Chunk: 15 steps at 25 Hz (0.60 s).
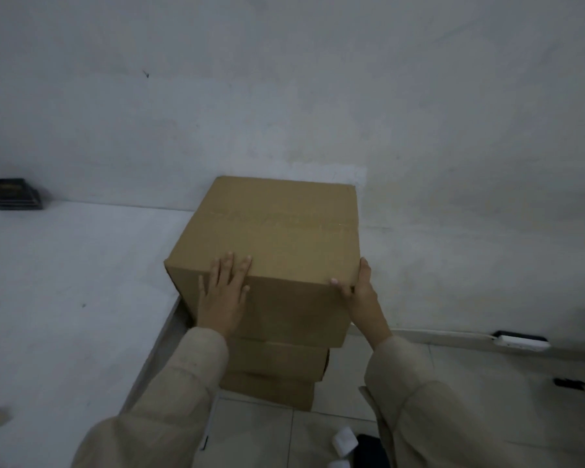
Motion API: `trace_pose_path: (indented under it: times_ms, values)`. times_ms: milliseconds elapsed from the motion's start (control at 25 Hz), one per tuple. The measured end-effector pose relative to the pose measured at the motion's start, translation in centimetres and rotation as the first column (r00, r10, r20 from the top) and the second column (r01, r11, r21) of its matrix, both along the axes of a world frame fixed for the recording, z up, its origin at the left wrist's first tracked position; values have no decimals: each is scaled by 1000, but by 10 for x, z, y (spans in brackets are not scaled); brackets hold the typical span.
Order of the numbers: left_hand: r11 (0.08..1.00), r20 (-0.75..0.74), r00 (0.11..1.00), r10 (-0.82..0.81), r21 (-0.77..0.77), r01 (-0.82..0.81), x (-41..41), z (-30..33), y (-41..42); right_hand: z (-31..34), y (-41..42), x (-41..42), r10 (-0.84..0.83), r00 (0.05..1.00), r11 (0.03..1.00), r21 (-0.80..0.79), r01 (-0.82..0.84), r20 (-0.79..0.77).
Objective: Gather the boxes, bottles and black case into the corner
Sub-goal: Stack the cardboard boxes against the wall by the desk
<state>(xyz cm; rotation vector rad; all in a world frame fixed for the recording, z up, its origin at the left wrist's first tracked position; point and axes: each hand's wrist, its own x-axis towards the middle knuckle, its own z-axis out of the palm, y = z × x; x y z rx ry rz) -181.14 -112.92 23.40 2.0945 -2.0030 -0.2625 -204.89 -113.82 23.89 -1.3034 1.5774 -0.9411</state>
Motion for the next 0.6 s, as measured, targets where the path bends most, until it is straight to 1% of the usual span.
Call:
trace_pose_path:
  times_ms: [80,160,200,280,320,400,520,600]
  values:
    - [999,-112,994,12,-51,-18,-6,-10,26,-6,9,-2,-20,997,1000,-15,21,70]
    - [1000,-175,985,5,-8,-7,-3,-25,55,-21,25,-14,-24,986,998,58,15,166]
    - [999,-183,983,0,34,7,2,-37,70,-36,35,-23,-26,986,995,100,10,162]
    - [993,-199,980,10,118,14,13,-63,97,-73,62,-39,-26,998,979,202,14,56]
    - [988,-201,979,29,155,2,18,-78,109,-93,76,-44,-37,999,968,249,34,6]
    - [969,-213,972,100,245,-46,24,-104,129,-127,102,-46,-54,998,950,307,59,-25]
    - [940,-254,949,184,327,-95,25,-142,141,-164,117,-39,31,999,945,326,-23,-18]
    - [945,-282,936,210,305,-120,28,-176,133,-196,107,-30,69,997,958,280,-54,-43]
